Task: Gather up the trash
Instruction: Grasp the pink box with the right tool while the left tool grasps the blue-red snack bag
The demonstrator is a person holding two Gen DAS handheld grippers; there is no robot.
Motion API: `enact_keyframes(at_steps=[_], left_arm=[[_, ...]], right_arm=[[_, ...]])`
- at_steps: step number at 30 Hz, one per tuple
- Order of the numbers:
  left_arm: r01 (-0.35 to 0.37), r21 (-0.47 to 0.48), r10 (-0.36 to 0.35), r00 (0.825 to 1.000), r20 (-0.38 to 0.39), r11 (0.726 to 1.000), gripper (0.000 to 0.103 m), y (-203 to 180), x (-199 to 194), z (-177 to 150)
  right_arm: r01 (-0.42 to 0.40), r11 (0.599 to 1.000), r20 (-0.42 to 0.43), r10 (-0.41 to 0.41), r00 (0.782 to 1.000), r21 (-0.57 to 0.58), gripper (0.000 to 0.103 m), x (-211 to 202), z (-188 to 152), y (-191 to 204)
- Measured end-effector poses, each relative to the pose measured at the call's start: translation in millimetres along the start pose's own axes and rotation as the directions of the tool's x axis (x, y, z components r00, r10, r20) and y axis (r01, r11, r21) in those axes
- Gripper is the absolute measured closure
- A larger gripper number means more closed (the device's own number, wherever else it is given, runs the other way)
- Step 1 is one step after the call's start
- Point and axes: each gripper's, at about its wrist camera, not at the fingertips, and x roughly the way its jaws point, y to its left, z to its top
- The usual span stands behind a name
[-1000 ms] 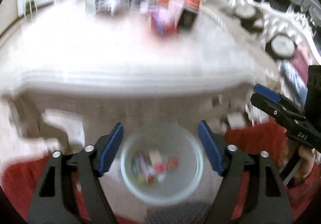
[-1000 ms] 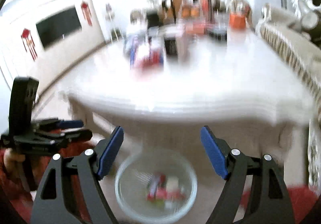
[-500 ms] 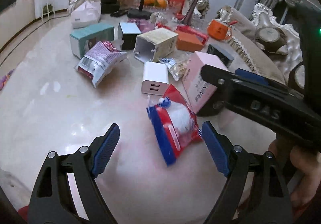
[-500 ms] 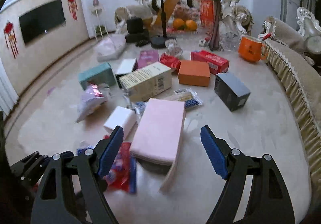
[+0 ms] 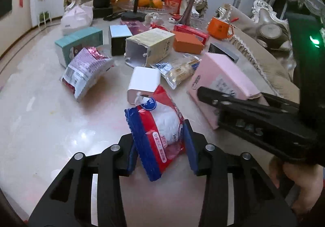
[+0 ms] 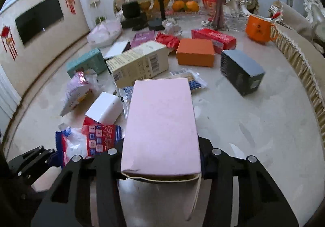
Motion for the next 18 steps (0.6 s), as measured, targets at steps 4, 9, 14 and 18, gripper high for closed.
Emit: enact_keyframes(at_steps=[4,9,14,18], left_arm=[[0.018,0.006,-0.018,0.999,0.038,1.000,0.064,3.0,-18.8,-1.9],[0.035,0.067,-0.043,0.992,0.118,0.997,0.064,6.4,-73.8,-17.9],[0.040,0.131,-0.059,0.987,0.150,0.991,0.064,10.3,-125.6,-55.5],[0.025,0.179,-0.055,0.984,0.168,0.983,0.064,13.9,-159.2,-103.5]], right_arm=[[-0.025,0.999,0.044,0.024,0.999,0.023,0.058,-25.3,-6.6,-7.8],[-0.048,0.998,0.088,0.044,0.995,0.041,0.058,-58.6,-21.9,-18.0],[-0.077,0.997,0.124,0.072,0.990,0.032,0.058,-99.9,-64.2,-14.9],[-0.077,0.997,0.138,0.073,0.988,0.021,0.058,-125.7,-99.0,-7.5]])
